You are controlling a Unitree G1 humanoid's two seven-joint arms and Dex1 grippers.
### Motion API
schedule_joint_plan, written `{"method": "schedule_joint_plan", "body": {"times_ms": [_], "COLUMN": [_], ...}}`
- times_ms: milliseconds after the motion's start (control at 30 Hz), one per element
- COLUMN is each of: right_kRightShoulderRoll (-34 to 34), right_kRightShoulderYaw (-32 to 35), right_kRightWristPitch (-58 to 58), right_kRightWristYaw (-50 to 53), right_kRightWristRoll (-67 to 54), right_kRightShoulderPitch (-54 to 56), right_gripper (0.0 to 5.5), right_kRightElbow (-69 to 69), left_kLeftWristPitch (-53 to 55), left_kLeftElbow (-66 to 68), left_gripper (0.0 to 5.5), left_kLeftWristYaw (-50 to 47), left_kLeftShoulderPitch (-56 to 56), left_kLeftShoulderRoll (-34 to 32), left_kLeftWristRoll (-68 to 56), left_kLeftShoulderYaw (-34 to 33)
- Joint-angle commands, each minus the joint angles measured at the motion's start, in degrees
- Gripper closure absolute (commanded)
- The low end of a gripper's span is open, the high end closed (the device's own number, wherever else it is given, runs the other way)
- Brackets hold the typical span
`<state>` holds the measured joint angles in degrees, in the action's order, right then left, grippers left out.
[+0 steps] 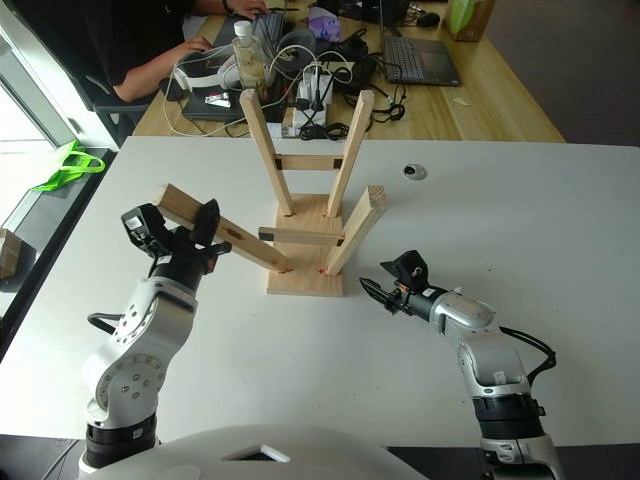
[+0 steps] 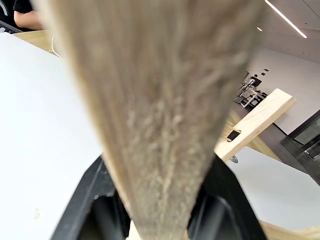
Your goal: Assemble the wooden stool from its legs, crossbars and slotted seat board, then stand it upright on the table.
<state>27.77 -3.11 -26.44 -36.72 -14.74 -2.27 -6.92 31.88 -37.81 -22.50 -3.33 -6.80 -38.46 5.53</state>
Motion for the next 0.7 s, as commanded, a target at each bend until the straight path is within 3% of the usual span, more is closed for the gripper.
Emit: {"method": "schedule_joint_plan", "body": {"times_ms": [33, 500, 700], "right_kRightShoulderRoll": [-0.12, -1.54, -2.19], "right_kRightShoulderYaw": [0.02, -0.89, -0.93], "right_kRightWristPitch": [-0.07, 0.87, 0.82], "right_kRightWristYaw": [0.6, 2.02, 2.55], "right_kRightWristRoll": [0.55, 1.34, 1.6], "right_kRightShoulderPitch": [0.87, 0.47, 0.7], "right_gripper": [2.38, 2.38, 2.38], "right_kRightElbow": [-0.51, -0.96, -1.07], "left_kLeftWristPitch": [4.46, 16.95, 19.69], "left_kLeftElbow": [1.32, 2.16, 0.35], "left_gripper": [4.47, 4.47, 4.47], "left_kLeftWristYaw": [0.4, 3.3, 7.43], "left_kLeftShoulderPitch": [1.93, 10.16, 10.85], "left_kLeftShoulderRoll": [-0.51, 2.43, 0.68], "left_kLeftWristRoll": [4.06, 7.72, 10.46], "left_kLeftShoulderYaw": [1.51, 4.04, 6.91]}}
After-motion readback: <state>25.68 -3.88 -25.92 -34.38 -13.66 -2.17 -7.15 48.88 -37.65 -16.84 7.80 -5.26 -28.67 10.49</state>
